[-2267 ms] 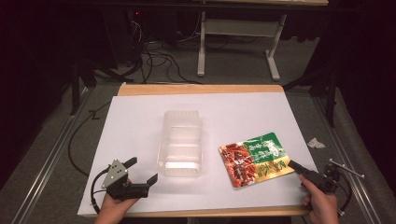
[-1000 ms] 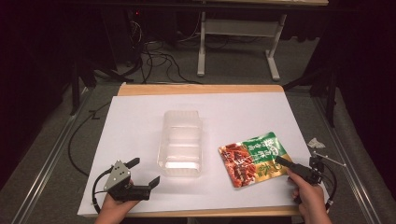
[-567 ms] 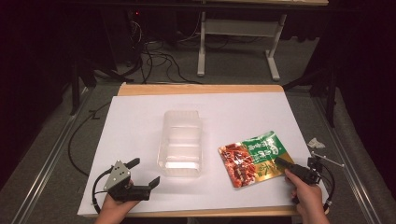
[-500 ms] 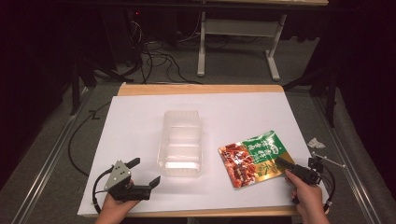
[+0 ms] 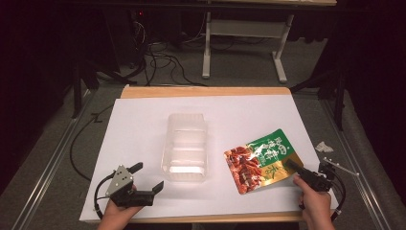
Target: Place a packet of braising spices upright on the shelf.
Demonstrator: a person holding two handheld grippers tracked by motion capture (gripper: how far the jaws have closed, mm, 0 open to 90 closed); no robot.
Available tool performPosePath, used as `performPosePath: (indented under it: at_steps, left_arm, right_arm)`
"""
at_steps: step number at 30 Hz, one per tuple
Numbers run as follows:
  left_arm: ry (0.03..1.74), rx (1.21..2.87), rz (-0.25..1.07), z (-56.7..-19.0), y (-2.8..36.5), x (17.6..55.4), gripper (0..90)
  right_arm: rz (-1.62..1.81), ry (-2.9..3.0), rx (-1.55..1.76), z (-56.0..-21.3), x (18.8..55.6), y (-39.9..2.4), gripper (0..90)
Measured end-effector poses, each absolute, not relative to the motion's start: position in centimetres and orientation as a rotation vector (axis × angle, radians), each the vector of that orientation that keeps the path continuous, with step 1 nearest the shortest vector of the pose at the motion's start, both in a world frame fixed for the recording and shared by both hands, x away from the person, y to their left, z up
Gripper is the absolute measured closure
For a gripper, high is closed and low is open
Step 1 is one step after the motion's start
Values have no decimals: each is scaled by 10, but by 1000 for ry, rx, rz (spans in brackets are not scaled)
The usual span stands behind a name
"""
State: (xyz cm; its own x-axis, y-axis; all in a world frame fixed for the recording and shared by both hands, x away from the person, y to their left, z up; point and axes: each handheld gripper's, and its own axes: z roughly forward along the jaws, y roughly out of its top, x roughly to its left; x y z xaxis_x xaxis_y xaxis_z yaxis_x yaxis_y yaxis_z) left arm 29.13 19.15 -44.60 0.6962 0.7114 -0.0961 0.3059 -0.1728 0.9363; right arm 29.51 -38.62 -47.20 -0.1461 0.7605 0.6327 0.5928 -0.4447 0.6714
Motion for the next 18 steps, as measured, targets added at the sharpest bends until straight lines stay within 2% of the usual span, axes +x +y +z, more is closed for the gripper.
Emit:
performPosePath:
  at_steps: [18]
  left_arm:
    - [805, 1754, 456, -444, 193, 289, 16]
  right_arm:
    - [1661, 1593, 1570, -424, 283, -353, 900]
